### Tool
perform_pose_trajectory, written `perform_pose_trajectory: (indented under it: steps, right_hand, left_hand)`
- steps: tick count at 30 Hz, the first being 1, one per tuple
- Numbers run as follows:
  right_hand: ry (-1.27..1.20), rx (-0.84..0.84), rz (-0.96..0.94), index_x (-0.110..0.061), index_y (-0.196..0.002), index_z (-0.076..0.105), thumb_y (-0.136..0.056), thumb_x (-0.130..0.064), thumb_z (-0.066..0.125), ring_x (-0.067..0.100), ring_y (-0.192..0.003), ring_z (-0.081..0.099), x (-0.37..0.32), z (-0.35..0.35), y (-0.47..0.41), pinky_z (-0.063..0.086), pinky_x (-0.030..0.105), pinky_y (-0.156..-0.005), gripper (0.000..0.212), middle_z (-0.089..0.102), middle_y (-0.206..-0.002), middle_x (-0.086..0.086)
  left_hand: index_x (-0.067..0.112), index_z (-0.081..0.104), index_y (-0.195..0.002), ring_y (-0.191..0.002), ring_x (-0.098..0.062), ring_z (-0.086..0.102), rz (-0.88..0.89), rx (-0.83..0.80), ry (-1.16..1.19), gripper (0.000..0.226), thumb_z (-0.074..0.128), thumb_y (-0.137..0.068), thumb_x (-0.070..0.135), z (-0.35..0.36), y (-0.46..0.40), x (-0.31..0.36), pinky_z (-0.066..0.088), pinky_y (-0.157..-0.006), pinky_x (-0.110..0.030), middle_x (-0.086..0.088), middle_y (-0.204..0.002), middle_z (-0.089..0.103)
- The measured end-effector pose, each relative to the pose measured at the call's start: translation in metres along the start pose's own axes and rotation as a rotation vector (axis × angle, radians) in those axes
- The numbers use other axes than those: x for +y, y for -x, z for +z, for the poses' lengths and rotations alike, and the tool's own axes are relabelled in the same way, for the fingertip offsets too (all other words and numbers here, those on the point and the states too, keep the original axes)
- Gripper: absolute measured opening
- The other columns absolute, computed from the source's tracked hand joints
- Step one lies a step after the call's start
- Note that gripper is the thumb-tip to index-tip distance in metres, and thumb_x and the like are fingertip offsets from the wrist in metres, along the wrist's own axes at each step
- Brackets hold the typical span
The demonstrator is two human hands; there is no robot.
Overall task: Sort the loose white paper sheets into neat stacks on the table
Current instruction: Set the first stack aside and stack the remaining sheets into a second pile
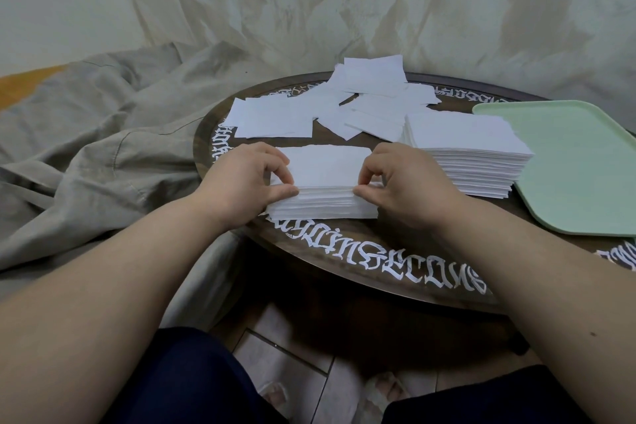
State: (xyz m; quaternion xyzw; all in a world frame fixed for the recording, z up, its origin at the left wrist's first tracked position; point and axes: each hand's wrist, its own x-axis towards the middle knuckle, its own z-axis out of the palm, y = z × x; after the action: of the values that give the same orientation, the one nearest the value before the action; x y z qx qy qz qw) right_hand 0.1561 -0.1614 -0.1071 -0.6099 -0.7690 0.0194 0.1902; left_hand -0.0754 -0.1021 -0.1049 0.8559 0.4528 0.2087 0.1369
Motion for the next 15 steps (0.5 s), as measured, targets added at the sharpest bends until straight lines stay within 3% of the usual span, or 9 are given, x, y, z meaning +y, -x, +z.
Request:
perform_pose_trajectory:
  steps: [2, 5, 9, 15]
  right_hand:
    - [-0.005, 0.005, -0.001, -0.022, -0.081, 0.065, -0.084, -0.037, 0.066, 0.011, -0.084, 0.051, -0.0005, 0.001, 0.0006, 0.044, 0.031, -0.072, 0.015, 0.053, -0.088, -0.01]
    - [0.0, -0.011, -0.006, -0.024, -0.083, 0.065, -0.082, -0.041, 0.067, 0.012, -0.085, 0.054, -0.0011, 0.0028, 0.0011, 0.046, 0.031, -0.073, 0.017, 0.058, -0.092, -0.008]
    - [0.027, -0.013, 0.0, -0.024, -0.087, 0.065, -0.086, -0.041, 0.063, 0.013, -0.087, 0.056, -0.0003, 0.0044, 0.0012, 0.046, 0.03, -0.074, 0.018, 0.06, -0.094, -0.007]
    - [0.071, 0.0, 0.011, -0.021, -0.094, 0.065, -0.092, -0.039, 0.055, 0.017, -0.085, 0.059, -0.0025, 0.0045, 0.0004, 0.047, 0.032, -0.073, 0.02, 0.064, -0.091, -0.005]
  left_hand:
    - [0.032, 0.069, -0.074, -0.102, -0.007, 0.055, -0.002, -0.02, -0.017, 0.009, 0.079, -0.074, 0.033, 0.0007, -0.0003, -0.0005, 0.039, -0.091, -0.025, 0.013, -0.105, 0.06]
    - [0.023, 0.074, -0.084, -0.101, -0.009, 0.058, 0.012, -0.035, -0.05, 0.016, 0.079, -0.073, 0.034, 0.0027, -0.0005, -0.0019, 0.04, -0.091, -0.025, 0.01, -0.109, 0.064]
    - [0.022, 0.071, -0.097, -0.094, -0.01, 0.056, 0.052, -0.018, -0.101, 0.024, 0.077, -0.075, 0.03, 0.0058, -0.0014, -0.0009, 0.041, -0.087, -0.024, 0.008, -0.111, 0.066]
    - [0.023, 0.068, -0.106, -0.101, -0.014, 0.058, 0.078, -0.039, -0.141, 0.031, 0.075, -0.076, 0.029, 0.007, -0.0014, 0.0023, 0.045, -0.089, -0.03, 0.007, -0.11, 0.063]
